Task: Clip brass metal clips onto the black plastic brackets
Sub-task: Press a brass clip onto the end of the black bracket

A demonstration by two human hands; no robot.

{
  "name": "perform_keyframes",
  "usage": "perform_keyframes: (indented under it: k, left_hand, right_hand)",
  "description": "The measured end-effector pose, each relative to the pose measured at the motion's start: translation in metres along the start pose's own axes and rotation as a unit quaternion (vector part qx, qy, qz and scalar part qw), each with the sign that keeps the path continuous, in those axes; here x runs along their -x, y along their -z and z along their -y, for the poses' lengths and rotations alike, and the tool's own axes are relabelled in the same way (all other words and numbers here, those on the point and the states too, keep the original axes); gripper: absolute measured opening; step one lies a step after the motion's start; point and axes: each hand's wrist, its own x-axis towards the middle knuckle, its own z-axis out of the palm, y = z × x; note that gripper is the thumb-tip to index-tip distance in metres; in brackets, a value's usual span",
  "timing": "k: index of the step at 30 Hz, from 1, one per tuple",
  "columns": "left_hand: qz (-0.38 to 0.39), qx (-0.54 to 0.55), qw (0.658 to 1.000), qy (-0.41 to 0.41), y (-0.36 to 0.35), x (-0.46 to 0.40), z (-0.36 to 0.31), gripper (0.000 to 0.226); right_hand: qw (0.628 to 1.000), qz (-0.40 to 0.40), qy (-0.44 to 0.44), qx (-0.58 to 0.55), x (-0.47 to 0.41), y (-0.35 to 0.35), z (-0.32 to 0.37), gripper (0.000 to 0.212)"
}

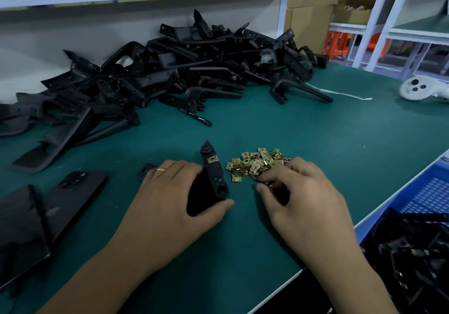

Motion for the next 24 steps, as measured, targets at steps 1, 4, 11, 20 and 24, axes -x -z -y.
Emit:
perform_keyframes:
  k: [1, 4, 11, 20, 24]
  left_hand:
    - [0.002, -0.002, 1.0, 0.002, 0.0, 0.0, 0.0, 0.054]
    - [0.005, -0.009, 1.0, 0.006, 0.001, 0.0, 0.001, 0.056]
    - [0.009, -0.018, 1.0, 0.007, 0.0, -0.001, 0.001, 0.057]
    - [0.008, -0.016, 1.0, 0.007, -0.001, -0.001, 0.002, 0.056]
    - [-0.007, -0.022, 1.0, -0.02, -0.001, -0.002, 0.003, 0.049]
  right_hand:
    - [1.0, -0.003, 0.004, 0.019, 0.0, 0.0, 0.0, 0.009]
    - [0.999, -0.008, 0.028, 0.022, 0.0, -0.002, -0.002, 0.005]
    - [0.993, 0.035, 0.033, -0.105, 0.0, 0.004, -0.005, 0.009]
    - [0.991, 0.079, 0.075, -0.077, 0.0, 0.005, -0.004, 0.011]
    - [0.963, 0.07, 0.051, -0.254, -0.002, 0.013, -0.003, 0.016]
